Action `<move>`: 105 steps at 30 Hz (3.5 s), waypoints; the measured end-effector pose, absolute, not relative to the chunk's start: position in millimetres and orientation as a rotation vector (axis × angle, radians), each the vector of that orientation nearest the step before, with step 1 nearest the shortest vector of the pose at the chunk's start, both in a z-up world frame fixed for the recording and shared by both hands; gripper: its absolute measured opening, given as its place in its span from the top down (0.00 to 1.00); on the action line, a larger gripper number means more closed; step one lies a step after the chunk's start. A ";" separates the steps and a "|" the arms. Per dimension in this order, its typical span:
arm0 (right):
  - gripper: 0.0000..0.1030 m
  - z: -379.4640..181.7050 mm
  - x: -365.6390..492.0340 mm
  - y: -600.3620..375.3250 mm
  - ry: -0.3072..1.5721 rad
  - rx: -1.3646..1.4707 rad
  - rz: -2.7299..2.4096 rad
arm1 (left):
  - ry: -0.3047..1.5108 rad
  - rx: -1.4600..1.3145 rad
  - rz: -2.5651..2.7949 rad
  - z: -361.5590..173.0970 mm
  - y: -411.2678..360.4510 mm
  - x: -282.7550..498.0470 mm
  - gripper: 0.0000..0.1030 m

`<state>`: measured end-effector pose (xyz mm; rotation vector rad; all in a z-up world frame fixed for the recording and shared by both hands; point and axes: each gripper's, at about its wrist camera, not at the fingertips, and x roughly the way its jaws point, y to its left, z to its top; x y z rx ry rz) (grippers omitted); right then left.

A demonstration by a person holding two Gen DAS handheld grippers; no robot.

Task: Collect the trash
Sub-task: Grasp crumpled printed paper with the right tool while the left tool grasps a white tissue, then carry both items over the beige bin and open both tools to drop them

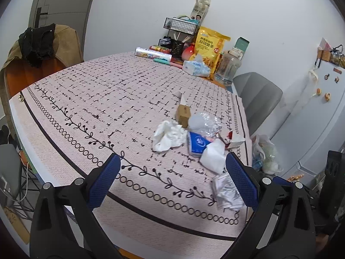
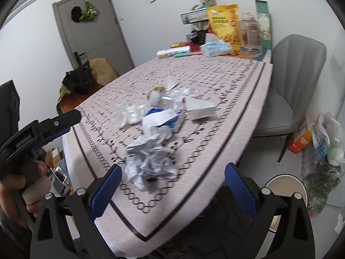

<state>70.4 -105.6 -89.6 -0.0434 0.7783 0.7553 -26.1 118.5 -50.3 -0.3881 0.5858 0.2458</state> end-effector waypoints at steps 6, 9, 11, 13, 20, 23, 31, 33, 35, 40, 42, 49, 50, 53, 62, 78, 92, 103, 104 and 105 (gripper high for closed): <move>0.11 -96.6 70.1 -76.6 0.799 -0.084 0.799 | 0.597 -0.393 0.244 -57.7 134.5 -14.4 0.06; 0.33 -106.9 78.7 -62.3 0.842 -0.087 0.803 | 0.606 -0.376 0.234 -59.4 140.0 -0.4 0.12; 0.62 -111.9 87.2 -56.5 0.885 -0.067 0.832 | 0.620 -0.377 0.229 -63.0 144.5 8.6 0.16; 0.71 -111.1 91.6 -55.5 0.899 -0.036 0.859 | 0.639 -0.400 0.219 -67.4 151.1 19.6 0.23; 0.77 -88.2 93.0 -65.2 0.838 0.014 0.921 | 0.700 -0.408 0.200 -83.8 157.2 58.5 0.29; 0.77 -85.1 96.0 -71.5 0.830 0.021 0.918 | 0.735 -0.417 0.203 -94.7 157.9 74.9 0.35; 0.77 -89.2 107.6 -89.0 0.839 0.059 0.871 | 0.778 -0.465 0.206 -109.4 158.6 88.5 0.84; 0.77 -90.1 110.9 -93.1 0.836 0.074 0.868 | 0.762 -0.459 0.227 -104.8 158.2 84.3 0.86; 0.77 -90.2 113.0 -98.6 0.820 0.092 0.864 | 0.732 -0.464 0.243 -97.4 160.2 76.5 0.93; 0.77 -90.2 122.5 -109.8 0.810 0.112 0.840 | 0.643 -0.463 0.264 -68.0 158.0 57.5 0.93; 0.77 -86.0 124.1 -114.0 0.795 0.117 0.831 | 0.622 -0.460 0.258 -57.7 154.8 53.3 0.93; 0.77 -75.9 125.8 -132.4 0.758 0.149 0.797 | 0.574 -0.417 0.213 -29.5 129.2 53.6 0.93; 0.77 -75.2 126.6 -135.9 0.754 0.150 0.791 | 0.572 -0.404 0.200 -25.9 122.4 56.8 0.93; 0.76 -74.5 131.1 -149.1 0.743 0.154 0.763 | 0.568 -0.373 0.159 -17.8 101.4 66.0 0.93; 0.76 -73.3 141.8 -194.1 0.716 0.204 0.679 | 0.602 -0.340 0.027 -14.8 38.7 100.7 0.93; 0.76 -112.0 176.3 -293.2 0.752 0.319 0.471 | 0.722 -0.240 -0.143 -36.9 -74.3 165.2 0.93; 0.75 -182.0 211.1 -362.6 0.845 0.432 0.313 | 0.892 -0.217 -0.198 -101.4 -137.1 216.7 0.93; 0.39 -232.0 237.9 -406.1 0.860 0.490 0.226 | 0.998 -0.168 -0.241 -137.4 -185.6 245.6 0.93; 0.39 -234.1 237.1 -411.0 0.862 0.496 0.215 | 1.008 -0.166 -0.245 -140.6 -188.9 247.1 0.93; 0.39 -235.1 234.9 -416.2 0.861 0.497 0.199 | 1.018 -0.164 -0.251 -144.1 -192.3 248.5 0.93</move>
